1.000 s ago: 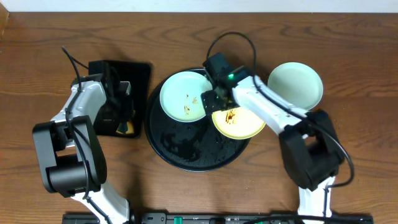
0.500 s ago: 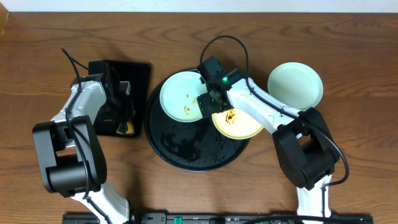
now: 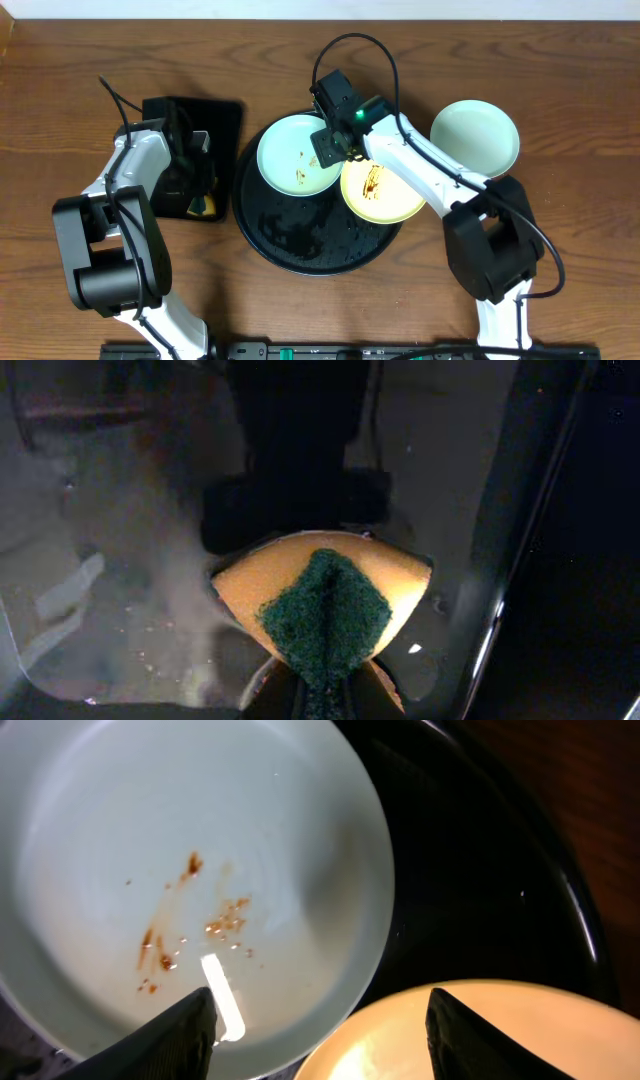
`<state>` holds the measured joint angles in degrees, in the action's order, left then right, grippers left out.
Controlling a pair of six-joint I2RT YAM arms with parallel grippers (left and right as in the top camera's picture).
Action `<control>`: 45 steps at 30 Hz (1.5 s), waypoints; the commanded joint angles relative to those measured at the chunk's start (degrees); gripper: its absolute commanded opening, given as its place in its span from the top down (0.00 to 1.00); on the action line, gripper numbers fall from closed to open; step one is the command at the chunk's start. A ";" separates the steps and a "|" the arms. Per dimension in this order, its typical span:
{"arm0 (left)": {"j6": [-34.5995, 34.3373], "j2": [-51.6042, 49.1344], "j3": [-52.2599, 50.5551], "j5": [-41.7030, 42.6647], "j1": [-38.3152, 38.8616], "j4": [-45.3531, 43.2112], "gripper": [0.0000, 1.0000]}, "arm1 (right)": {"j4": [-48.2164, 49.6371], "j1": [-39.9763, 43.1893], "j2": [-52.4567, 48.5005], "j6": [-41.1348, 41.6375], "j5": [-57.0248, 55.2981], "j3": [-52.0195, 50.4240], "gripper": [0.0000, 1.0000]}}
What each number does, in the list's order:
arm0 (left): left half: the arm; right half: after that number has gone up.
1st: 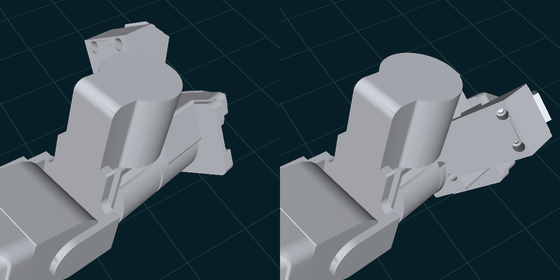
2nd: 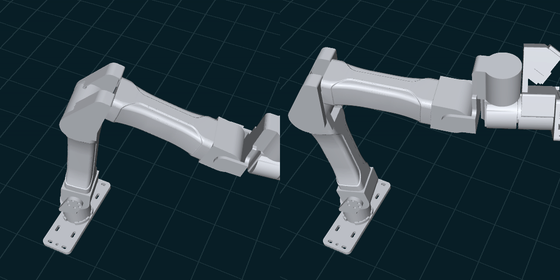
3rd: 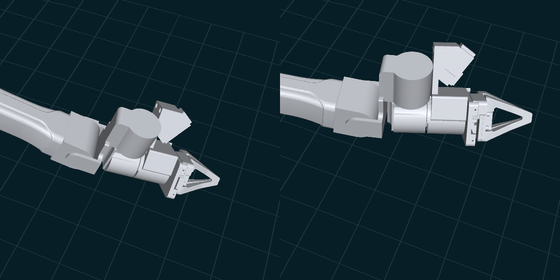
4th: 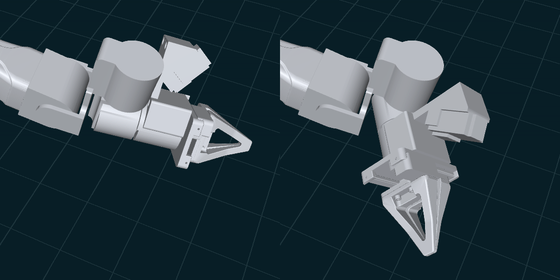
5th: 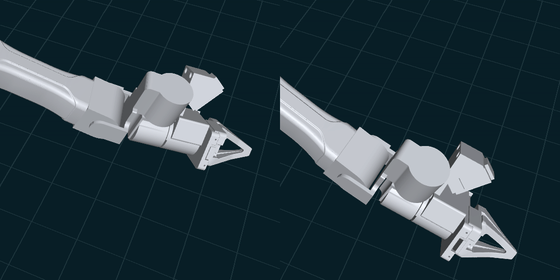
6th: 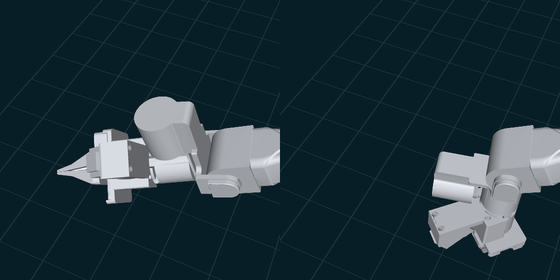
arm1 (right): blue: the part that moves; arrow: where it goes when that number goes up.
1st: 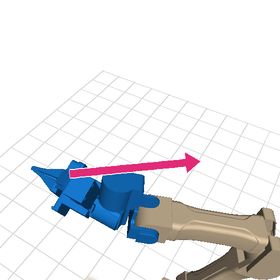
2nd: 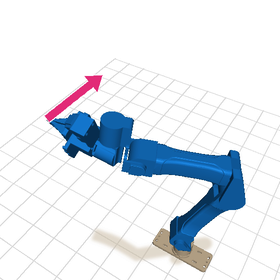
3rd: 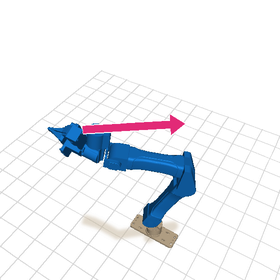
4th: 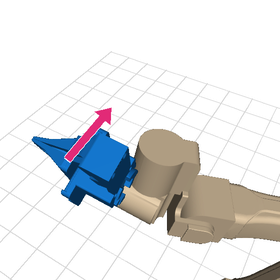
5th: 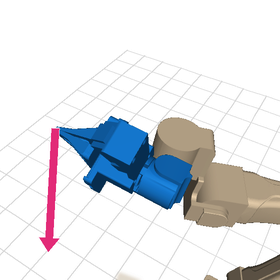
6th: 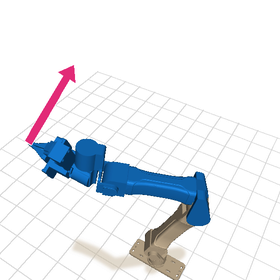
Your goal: Clean dirty plates on tray and stack at the side
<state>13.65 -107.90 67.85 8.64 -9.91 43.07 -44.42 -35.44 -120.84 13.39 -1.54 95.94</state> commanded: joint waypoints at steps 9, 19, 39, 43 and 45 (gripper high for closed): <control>-0.55 0.04 0.68 -0.55 0.09 0.59 0.93 | 2.60 -0.31 -5.84 -2.32 -1.42 0.70 0.40; -0.70 0.04 0.68 -0.55 0.09 0.76 0.93 | 4.72 -0.79 -7.43 0.37 -1.18 0.70 0.85; -12.98 5.27 0.79 -0.07 0.09 4.72 0.93 | 2.60 -1.66 -7.43 3.39 -3.63 0.70 0.99; -14.19 11.21 0.79 4.90 0.09 7.87 0.93 | 2.45 -1.66 -7.43 3.26 -4.26 0.70 0.99; -14.16 14.38 0.79 8.90 0.09 8.81 0.93 | 2.49 -1.66 -7.43 3.28 -4.24 0.70 0.99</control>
<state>1.13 -98.76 67.85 11.20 -9.91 50.89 -41.15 -36.36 -127.42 16.93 -3.66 96.38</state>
